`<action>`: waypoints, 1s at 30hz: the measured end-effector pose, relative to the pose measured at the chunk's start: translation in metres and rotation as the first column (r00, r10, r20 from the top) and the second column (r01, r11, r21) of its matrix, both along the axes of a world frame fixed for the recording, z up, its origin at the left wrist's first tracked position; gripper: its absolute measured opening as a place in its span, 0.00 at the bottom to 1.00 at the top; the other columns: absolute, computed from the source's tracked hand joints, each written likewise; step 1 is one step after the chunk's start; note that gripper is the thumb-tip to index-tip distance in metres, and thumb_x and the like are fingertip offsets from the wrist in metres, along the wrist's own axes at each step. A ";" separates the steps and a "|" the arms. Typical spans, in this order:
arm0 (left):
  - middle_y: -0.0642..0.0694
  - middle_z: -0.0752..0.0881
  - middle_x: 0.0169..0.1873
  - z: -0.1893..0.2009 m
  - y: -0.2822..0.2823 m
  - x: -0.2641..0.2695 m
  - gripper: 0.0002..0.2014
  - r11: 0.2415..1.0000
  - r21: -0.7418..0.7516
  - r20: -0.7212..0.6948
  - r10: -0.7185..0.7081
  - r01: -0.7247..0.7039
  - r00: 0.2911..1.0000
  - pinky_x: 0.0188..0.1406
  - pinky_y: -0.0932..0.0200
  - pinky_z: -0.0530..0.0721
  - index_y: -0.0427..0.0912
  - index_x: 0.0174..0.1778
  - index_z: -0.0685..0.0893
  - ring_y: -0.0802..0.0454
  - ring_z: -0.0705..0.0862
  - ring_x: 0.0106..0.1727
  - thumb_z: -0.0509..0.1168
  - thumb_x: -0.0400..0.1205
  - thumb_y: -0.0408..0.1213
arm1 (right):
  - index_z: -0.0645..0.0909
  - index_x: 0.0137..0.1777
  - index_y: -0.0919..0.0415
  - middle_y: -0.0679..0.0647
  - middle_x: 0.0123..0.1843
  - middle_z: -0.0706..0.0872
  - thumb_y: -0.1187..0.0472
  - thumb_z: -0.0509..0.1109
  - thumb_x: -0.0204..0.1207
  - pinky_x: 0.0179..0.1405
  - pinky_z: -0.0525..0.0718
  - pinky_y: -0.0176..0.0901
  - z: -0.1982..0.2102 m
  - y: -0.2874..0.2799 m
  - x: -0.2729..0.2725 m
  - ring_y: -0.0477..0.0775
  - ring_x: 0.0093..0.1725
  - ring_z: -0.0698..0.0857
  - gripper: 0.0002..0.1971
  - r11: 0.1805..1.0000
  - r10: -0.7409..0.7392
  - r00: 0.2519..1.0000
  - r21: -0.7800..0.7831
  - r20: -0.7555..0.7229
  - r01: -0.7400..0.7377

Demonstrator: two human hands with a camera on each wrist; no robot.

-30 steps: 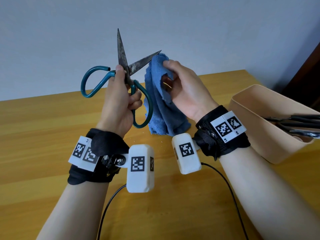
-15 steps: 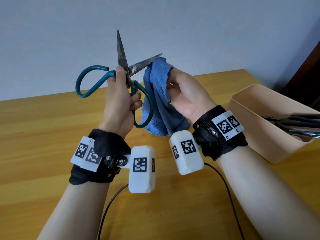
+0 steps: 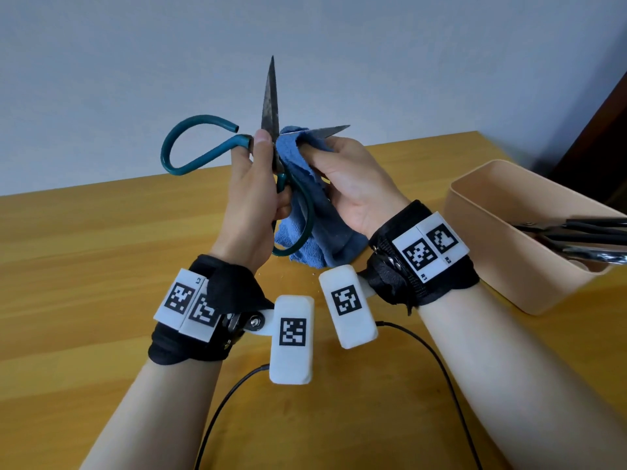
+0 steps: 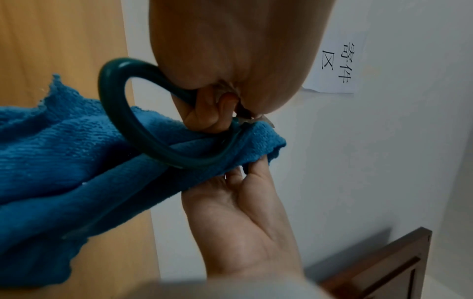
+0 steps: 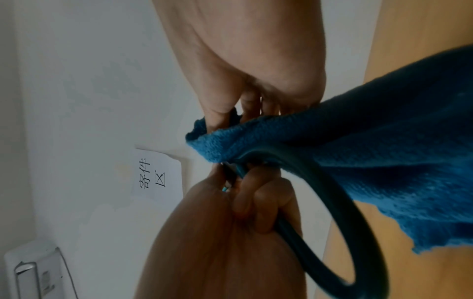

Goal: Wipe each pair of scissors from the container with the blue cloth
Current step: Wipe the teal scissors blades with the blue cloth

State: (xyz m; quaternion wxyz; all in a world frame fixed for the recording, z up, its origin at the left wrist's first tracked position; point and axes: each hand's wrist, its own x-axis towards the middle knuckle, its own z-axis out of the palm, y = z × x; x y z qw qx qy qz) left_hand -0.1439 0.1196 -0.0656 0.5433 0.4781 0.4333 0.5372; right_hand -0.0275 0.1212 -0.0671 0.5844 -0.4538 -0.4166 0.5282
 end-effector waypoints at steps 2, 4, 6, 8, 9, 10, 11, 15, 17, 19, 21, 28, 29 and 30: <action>0.53 0.68 0.31 0.000 -0.002 0.002 0.12 1.000 0.010 -0.019 0.003 -0.002 1.000 0.19 0.63 0.61 0.44 0.50 0.66 0.56 0.63 0.22 0.53 0.93 0.48 | 0.87 0.49 0.67 0.61 0.42 0.89 0.64 0.73 0.80 0.46 0.88 0.48 0.000 0.001 0.002 0.54 0.40 0.89 0.05 0.999 -0.031 0.999 -0.034 -0.016 0.030; 0.53 0.68 0.31 0.000 -0.002 0.002 0.11 1.000 0.024 -0.029 0.014 -0.013 0.999 0.19 0.63 0.62 0.44 0.50 0.66 0.57 0.63 0.21 0.53 0.93 0.47 | 0.87 0.47 0.69 0.64 0.43 0.88 0.66 0.72 0.80 0.42 0.87 0.46 -0.001 0.002 0.003 0.56 0.40 0.87 0.05 0.999 -0.037 0.998 -0.041 -0.047 0.035; 0.53 0.68 0.32 0.000 -0.001 0.000 0.11 0.999 0.031 -0.032 0.035 -0.034 0.999 0.19 0.63 0.63 0.44 0.51 0.66 0.57 0.64 0.21 0.53 0.93 0.47 | 0.87 0.47 0.69 0.63 0.42 0.88 0.67 0.70 0.81 0.36 0.85 0.41 -0.001 0.003 0.003 0.54 0.37 0.87 0.06 0.999 -0.033 0.999 -0.032 -0.040 0.032; 0.53 0.68 0.32 0.000 0.000 -0.002 0.11 0.998 0.035 -0.031 0.046 -0.045 0.998 0.19 0.64 0.63 0.44 0.50 0.66 0.57 0.64 0.21 0.53 0.93 0.48 | 0.87 0.48 0.69 0.61 0.41 0.89 0.68 0.69 0.82 0.34 0.86 0.40 -0.002 0.004 0.001 0.51 0.35 0.87 0.06 0.999 -0.028 0.998 -0.033 -0.051 0.026; 0.53 0.68 0.32 0.000 -0.001 -0.001 0.11 0.998 0.039 -0.029 0.044 -0.042 0.999 0.19 0.64 0.63 0.45 0.50 0.66 0.57 0.64 0.21 0.53 0.93 0.48 | 0.87 0.48 0.69 0.61 0.41 0.89 0.68 0.69 0.82 0.37 0.87 0.43 -0.003 0.004 0.001 0.52 0.36 0.87 0.05 0.999 -0.029 0.997 -0.043 -0.065 0.026; 0.53 0.68 0.32 -0.001 -0.001 0.000 0.11 0.998 0.044 -0.031 0.038 -0.036 0.999 0.19 0.64 0.63 0.45 0.49 0.66 0.58 0.64 0.21 0.53 0.93 0.48 | 0.87 0.49 0.69 0.62 0.42 0.89 0.68 0.70 0.82 0.41 0.88 0.47 -0.003 0.004 0.000 0.54 0.37 0.88 0.05 0.998 -0.035 0.997 -0.053 -0.072 0.031; 0.53 0.68 0.32 -0.002 -0.002 0.002 0.12 0.998 0.048 -0.037 0.031 -0.029 0.999 0.19 0.64 0.63 0.45 0.49 0.66 0.57 0.64 0.21 0.53 0.93 0.48 | 0.87 0.49 0.68 0.62 0.42 0.90 0.67 0.71 0.81 0.43 0.89 0.48 -0.004 0.004 0.001 0.55 0.38 0.89 0.04 0.997 -0.042 0.997 -0.060 -0.072 0.038; 0.53 0.67 0.30 -0.003 -0.003 0.004 0.12 0.998 0.066 -0.061 0.025 -0.021 0.998 0.18 0.64 0.63 0.46 0.47 0.66 0.57 0.64 0.22 0.53 0.93 0.48 | 0.87 0.48 0.67 0.69 0.48 0.91 0.65 0.72 0.81 0.47 0.89 0.53 -0.002 0.003 0.002 0.60 0.42 0.89 0.05 0.995 -0.071 0.996 -0.071 -0.060 0.067; 0.52 0.66 0.31 -0.001 -0.002 0.002 0.12 0.997 0.070 -0.062 0.028 -0.024 0.998 0.18 0.63 0.62 0.46 0.47 0.67 0.57 0.63 0.22 0.53 0.93 0.48 | 0.87 0.53 0.71 0.73 0.55 0.89 0.63 0.71 0.82 0.57 0.87 0.61 0.000 0.003 0.001 0.65 0.48 0.88 0.09 0.997 -0.059 0.995 -0.059 -0.076 0.054; 0.51 0.66 0.32 0.001 -0.001 -0.001 0.12 0.997 0.078 -0.059 0.027 -0.022 0.998 0.19 0.63 0.62 0.46 0.47 0.66 0.57 0.63 0.22 0.53 0.93 0.48 | 0.85 0.59 0.76 0.75 0.59 0.88 0.63 0.70 0.83 0.65 0.82 0.69 0.001 0.003 0.001 0.68 0.52 0.88 0.14 0.997 -0.048 0.995 -0.059 -0.085 0.043; 0.51 0.66 0.33 0.002 -0.001 -0.002 0.12 0.997 0.078 -0.054 0.019 -0.015 0.998 0.19 0.63 0.61 0.46 0.47 0.67 0.57 0.62 0.22 0.53 0.93 0.48 | 0.84 0.61 0.77 0.76 0.61 0.87 0.63 0.69 0.83 0.66 0.80 0.70 0.001 0.003 0.000 0.68 0.53 0.86 0.15 0.997 -0.046 0.994 -0.071 -0.095 0.039; 0.51 0.67 0.33 -0.001 0.000 0.000 0.13 0.997 0.075 -0.072 -0.001 0.006 0.997 0.19 0.63 0.62 0.44 0.47 0.66 0.57 0.64 0.22 0.53 0.93 0.48 | 0.86 0.53 0.71 0.67 0.49 0.90 0.66 0.70 0.82 0.55 0.87 0.57 0.001 0.003 0.006 0.63 0.47 0.89 0.07 0.999 -0.038 0.991 -0.044 -0.129 0.032; 0.51 0.67 0.34 0.000 0.000 -0.001 0.13 0.997 0.074 -0.070 -0.002 0.007 0.998 0.20 0.62 0.61 0.44 0.48 0.66 0.57 0.64 0.22 0.53 0.93 0.48 | 0.86 0.53 0.71 0.66 0.48 0.91 0.66 0.69 0.82 0.52 0.89 0.55 0.002 0.003 0.007 0.62 0.46 0.90 0.08 0.999 -0.025 0.991 -0.031 -0.134 0.021; 0.51 0.67 0.34 0.000 0.000 -0.002 0.13 0.997 0.076 -0.073 0.001 0.005 0.997 0.20 0.63 0.62 0.45 0.47 0.66 0.57 0.64 0.21 0.53 0.93 0.48 | 0.86 0.52 0.71 0.65 0.47 0.91 0.67 0.69 0.82 0.50 0.89 0.52 0.002 0.004 0.007 0.60 0.44 0.90 0.07 1.000 -0.016 0.990 -0.023 -0.139 0.013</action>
